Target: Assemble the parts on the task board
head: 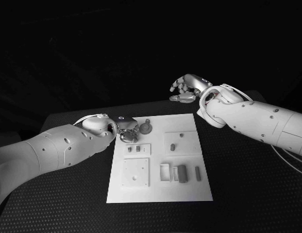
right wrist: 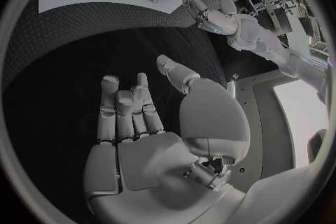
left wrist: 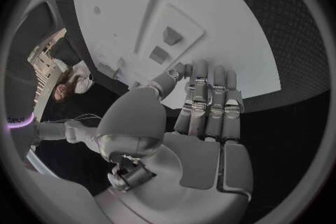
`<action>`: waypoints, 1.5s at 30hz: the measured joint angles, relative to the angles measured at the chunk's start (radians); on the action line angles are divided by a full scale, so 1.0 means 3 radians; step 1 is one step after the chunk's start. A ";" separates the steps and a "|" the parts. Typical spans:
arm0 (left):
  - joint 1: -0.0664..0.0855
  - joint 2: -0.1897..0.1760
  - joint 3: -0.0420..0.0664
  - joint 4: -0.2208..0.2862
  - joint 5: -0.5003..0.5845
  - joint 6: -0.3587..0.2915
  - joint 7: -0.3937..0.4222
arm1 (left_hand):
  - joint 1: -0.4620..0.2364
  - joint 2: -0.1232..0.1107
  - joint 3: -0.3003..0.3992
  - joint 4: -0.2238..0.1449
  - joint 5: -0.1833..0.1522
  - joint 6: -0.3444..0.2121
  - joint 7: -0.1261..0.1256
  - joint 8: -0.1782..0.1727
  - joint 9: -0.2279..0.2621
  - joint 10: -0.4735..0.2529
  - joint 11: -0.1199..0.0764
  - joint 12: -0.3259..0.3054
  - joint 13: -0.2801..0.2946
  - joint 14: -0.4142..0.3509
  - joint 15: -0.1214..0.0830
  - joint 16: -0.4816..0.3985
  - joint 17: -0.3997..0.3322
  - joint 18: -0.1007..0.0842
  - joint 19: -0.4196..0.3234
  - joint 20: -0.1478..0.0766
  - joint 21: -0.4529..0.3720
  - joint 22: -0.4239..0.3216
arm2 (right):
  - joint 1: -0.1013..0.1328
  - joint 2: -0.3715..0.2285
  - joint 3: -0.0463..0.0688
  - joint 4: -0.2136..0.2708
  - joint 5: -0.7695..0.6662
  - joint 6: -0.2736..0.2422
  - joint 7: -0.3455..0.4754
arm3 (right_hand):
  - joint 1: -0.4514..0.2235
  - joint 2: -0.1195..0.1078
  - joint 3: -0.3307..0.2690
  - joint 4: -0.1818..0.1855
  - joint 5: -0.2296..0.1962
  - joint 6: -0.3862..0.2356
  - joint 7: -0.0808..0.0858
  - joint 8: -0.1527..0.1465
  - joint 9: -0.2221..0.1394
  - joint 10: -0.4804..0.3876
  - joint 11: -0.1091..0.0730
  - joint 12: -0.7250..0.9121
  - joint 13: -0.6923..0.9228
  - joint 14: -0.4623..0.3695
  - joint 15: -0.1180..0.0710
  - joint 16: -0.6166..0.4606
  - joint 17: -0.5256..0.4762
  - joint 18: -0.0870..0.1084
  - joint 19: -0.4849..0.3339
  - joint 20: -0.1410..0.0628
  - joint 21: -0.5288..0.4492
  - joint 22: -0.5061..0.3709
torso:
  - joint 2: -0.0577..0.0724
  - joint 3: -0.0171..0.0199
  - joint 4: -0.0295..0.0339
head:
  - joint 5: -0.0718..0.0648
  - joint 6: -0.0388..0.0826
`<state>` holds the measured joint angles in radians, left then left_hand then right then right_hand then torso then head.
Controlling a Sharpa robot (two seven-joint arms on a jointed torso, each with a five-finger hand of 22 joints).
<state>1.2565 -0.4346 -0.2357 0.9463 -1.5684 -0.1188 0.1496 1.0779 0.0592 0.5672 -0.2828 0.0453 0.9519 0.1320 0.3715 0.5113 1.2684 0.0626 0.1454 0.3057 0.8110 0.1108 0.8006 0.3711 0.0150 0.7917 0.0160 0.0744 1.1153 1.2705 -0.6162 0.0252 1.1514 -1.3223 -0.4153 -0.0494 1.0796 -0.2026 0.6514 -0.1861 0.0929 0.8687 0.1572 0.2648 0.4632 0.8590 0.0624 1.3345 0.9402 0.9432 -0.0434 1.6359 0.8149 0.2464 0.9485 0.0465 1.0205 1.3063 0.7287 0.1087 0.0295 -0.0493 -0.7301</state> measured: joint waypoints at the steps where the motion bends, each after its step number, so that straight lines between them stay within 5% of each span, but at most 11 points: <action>1: 0.0000 -0.0001 0.0000 0.0000 -0.0001 0.0000 0.0000 | 0.0000 0.0000 -0.0001 0.0001 0.0000 0.0000 0.0000 0.0000 0.0000 0.0000 0.0000 0.0000 0.0000 0.0000 0.0000 0.0000 0.0000 0.0000 0.0000 0.0000 0.0000 0.0000 | 0.0000 -0.0001 0.0000 0.0000 0.0000 0.0001 0.0000 | 0.0000 0.0000 0.0000 0.0000 0.0000 0.0000 0.0000 0.0000 0.0000 0.0000 0.0000 0.0000 0.0000 0.0000 0.0000 0.0000 0.0000 0.0000 0.0000 0.0000 0.0000 0.0000 | 0.0000 0.0000 0.0000 | 0.0000 -0.0001; 15: -0.0004 -0.0004 -0.0004 -0.0002 0.0023 -0.0037 0.0004 | 0.0000 0.0000 0.0006 -0.0006 -0.0005 0.0000 0.0000 -0.0012 0.0000 0.0000 0.0000 0.0000 -0.0001 0.0000 0.0000 0.0000 0.0000 0.0000 0.0000 0.0000 0.0000 0.0000 | 0.0000 -0.0003 0.0000 0.0001 0.0000 0.0007 -0.0001 | 0.0000 0.0000 0.0000 0.0000 0.0000 0.0000 0.0000 0.0000 0.0000 0.0000 0.0000 0.0000 0.0000 0.0000 0.0000 0.0000 0.0000 -0.0001 0.0000 0.0000 0.0000 -0.0001 | 0.0001 -0.0001 0.0001 | 0.0005 -0.0004; 20: -0.0010 -0.0005 -0.0008 -0.0006 0.0068 -0.0069 0.0007 | -0.0011 -0.0109 0.0006 -0.0007 0.0032 -0.0061 0.0036 -0.0069 -0.0023 -0.0103 0.0089 -0.0089 -0.0026 0.0000 0.0000 -0.0036 -0.0001 0.0000 -0.0008 0.0008 -0.0013 -0.0007 | 0.0000 -0.0004 0.0000 0.0001 0.0000 0.0007 -0.0002 | 0.0000 0.0000 -0.0009 0.0009 0.0000 0.0000 0.0000 0.0000 -0.0003 0.0000 0.0000 0.0000 0.0000 0.0000 0.0000 0.0000 0.0000 -0.0001 0.0000 0.0000 0.0000 0.0003 | 0.0001 0.0000 0.0001 | 0.0006 -0.0004; 28: -0.0012 -0.0008 -0.0009 -0.0024 0.0103 -0.0101 -0.0011 | -0.0056 -0.0327 -0.0013 0.0033 0.0026 -0.0155 0.0082 -0.0129 -0.0065 -0.0167 0.0119 -0.0137 -0.0033 0.0000 0.0000 -0.0075 0.0006 0.0000 -0.0012 0.0012 -0.0013 -0.0032 | 0.0000 -0.0007 0.0000 0.0002 0.0000 0.0007 -0.0003 | 0.0000 0.0000 -0.0009 0.0009 0.0000 0.0000 0.0000 0.0000 -0.0006 0.0000 0.0000 0.0000 0.0000 0.0000 0.0000 0.0000 0.0000 -0.0002 0.0000 0.0000 0.0000 0.0002 | 0.0001 0.0001 0.0000 | 0.0011 -0.0006; 45: -0.0013 -0.0022 -0.0010 -0.0032 0.0124 -0.0138 -0.0059 | -0.0058 -0.0426 -0.0004 0.0060 0.0026 -0.0179 0.0106 -0.0144 -0.0075 -0.0179 0.0131 -0.0139 -0.0033 0.0000 0.0000 -0.0089 0.0018 0.0000 -0.0024 0.0024 -0.0013 -0.0046 | 0.0000 -0.0010 0.0000 0.0000 0.0000 0.0007 -0.0005 | 0.0000 0.0000 -0.0009 0.0009 0.0000 -0.0001 0.0000 0.0000 -0.0010 0.0000 0.0000 0.0000 0.0000 0.0000 0.0000 0.0000 0.0000 -0.0004 -0.0012 0.0012 0.0000 0.0002 | 0.0001 0.0001 -0.0001 | 0.0010 -0.0005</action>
<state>1.2526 -0.4413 -0.2386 0.9368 -1.5313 -0.1601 0.1320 1.0604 -0.0685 0.5660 -0.2648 0.0531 0.8981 0.1639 0.3282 0.4889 1.2147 0.1019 0.1036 0.2958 0.8110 0.1108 0.7740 0.3766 0.0150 0.7845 0.0232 0.0704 1.1015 1.2705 -0.6192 0.0252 1.1515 -1.3223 -0.4132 -0.0510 1.0796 -0.2026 0.6486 -0.1833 0.0929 0.8686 0.1572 0.2648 0.4603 0.8590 0.0624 1.3345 0.9402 0.9432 -0.0434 1.6359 0.8149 0.2453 0.9448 0.0502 1.0205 1.3068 0.7291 0.1091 0.0292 -0.0462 -0.7316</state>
